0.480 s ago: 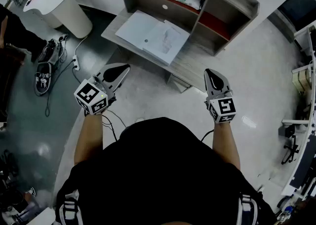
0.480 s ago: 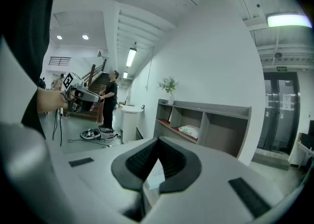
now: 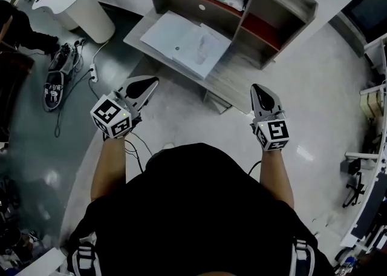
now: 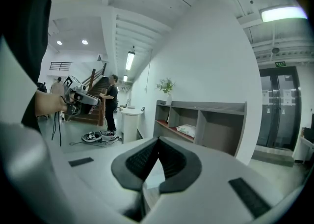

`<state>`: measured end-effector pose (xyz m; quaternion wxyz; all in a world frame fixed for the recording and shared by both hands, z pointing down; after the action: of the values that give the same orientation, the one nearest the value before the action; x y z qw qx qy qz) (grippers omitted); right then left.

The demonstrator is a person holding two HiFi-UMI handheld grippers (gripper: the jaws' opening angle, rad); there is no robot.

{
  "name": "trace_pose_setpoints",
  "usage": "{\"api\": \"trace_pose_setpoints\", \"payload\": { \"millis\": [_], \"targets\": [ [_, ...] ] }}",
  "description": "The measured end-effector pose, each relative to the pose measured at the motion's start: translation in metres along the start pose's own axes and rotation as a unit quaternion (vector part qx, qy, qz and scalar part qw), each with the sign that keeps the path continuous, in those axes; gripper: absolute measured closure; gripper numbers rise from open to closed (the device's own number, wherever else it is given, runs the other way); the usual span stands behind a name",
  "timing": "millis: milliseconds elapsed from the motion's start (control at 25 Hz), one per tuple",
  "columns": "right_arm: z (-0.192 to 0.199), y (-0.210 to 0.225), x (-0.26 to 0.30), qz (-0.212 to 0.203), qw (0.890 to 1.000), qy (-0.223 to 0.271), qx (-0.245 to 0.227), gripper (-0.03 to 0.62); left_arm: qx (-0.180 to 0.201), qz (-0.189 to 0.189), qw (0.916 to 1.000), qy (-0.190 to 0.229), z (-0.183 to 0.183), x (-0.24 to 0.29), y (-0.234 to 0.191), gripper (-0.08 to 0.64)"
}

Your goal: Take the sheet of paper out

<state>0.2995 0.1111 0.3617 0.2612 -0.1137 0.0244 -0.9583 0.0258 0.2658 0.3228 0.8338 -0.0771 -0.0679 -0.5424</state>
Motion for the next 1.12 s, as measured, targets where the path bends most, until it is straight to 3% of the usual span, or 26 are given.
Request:
{"api": "trace_pose_setpoints", "payload": {
  "millis": [520,760,1120],
  "targets": [
    [0.024,0.023,-0.009,-0.039,0.998,0.001,0.04,0.58,-0.004,-0.016,0.9998,-0.011,0.003,0.019,0.031,0.54],
    [0.028,0.017,0.0,-0.053,0.996,0.0,0.067,0.58,-0.01,-0.028,0.9994,-0.016,0.007,0.009,0.024,0.54],
    [0.024,0.003,0.019,-0.055,0.996,-0.011,0.065,0.58,-0.024,-0.032,0.9991,-0.01,0.017,-0.003,-0.01,0.54]
  ]
}}
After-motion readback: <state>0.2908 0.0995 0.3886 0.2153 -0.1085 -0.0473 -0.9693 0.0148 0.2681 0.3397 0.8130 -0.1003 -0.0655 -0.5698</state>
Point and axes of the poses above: the fingertips, and each gripper's own axes: x forward along the fingers, y to its right, z out of its underside, the point moved 3 cm from there along -x, backward along the fingers
